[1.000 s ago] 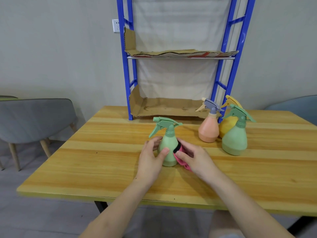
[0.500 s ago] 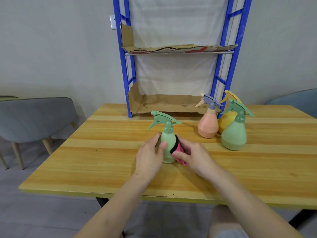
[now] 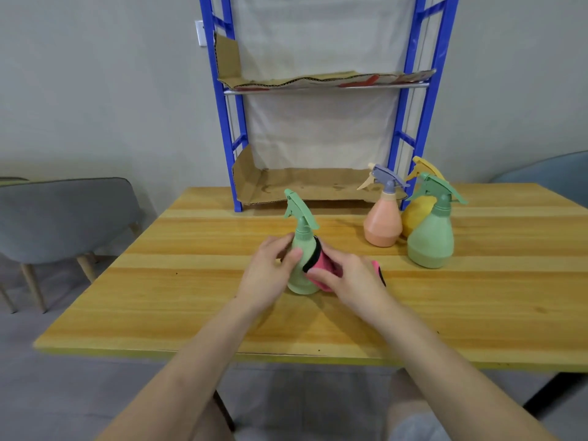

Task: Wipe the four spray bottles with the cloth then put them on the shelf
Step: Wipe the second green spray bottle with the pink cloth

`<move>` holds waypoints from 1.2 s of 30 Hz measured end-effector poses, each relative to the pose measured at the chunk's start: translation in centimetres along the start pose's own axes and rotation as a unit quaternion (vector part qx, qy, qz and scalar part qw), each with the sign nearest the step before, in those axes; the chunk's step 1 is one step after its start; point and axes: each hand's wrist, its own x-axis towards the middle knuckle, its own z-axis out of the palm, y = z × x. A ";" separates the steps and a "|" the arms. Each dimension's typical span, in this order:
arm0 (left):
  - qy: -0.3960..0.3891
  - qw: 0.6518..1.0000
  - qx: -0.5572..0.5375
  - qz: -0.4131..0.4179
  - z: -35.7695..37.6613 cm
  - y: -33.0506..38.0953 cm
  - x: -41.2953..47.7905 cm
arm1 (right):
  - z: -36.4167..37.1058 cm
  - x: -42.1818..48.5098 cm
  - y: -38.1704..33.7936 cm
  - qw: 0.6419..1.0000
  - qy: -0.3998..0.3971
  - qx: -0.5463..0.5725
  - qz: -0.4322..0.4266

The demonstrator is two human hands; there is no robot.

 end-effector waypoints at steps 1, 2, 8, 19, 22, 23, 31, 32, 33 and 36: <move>0.009 1.000 0.007 -0.003 0.1 0.1 -0.1 | 0.0 -0.3 0.2 1.000 -0.007 -0.016 0.001; 0.018 1.000 0.018 -0.006 0.3 0.3 -0.3 | -0.1 -0.5 0.3 1.000 -0.016 -0.026 0.003; 0.087 0.992 0.095 -0.011 1.4 1.8 0.3 | -0.2 0.0 0.4 0.998 -0.029 -0.060 -0.002; 0.083 0.870 -0.480 -0.080 1.9 4.2 -1.6 | -0.5 -3.4 -1.5 0.987 0.095 0.129 -0.030; 0.090 0.865 -0.486 -0.085 2.0 5.5 -1.6 | 0.0 -3.6 -2.4 0.982 0.115 0.144 -0.035; 0.093 0.867 -0.482 -0.088 2.1 6.0 -1.6 | 0.3 -3.6 -2.5 0.983 0.122 0.130 -0.051; 0.131 0.874 -0.462 -0.071 2.5 7.7 -1.0 | 0.4 -4.0 -2.9 0.969 0.175 0.021 -0.174; 0.138 0.873 -0.463 -0.064 2.4 7.8 -1.0 | 0.1 -3.9 -3.3 0.971 0.165 0.078 -0.153; 0.141 0.873 -0.463 -0.055 2.2 8.0 -1.0 | -0.4 -3.9 -4.1 0.972 0.147 0.142 -0.112; 0.149 0.878 -0.454 -0.027 1.6 8.4 -0.6 | -1.1 -3.5 -5.0 0.952 0.061 0.299 -0.020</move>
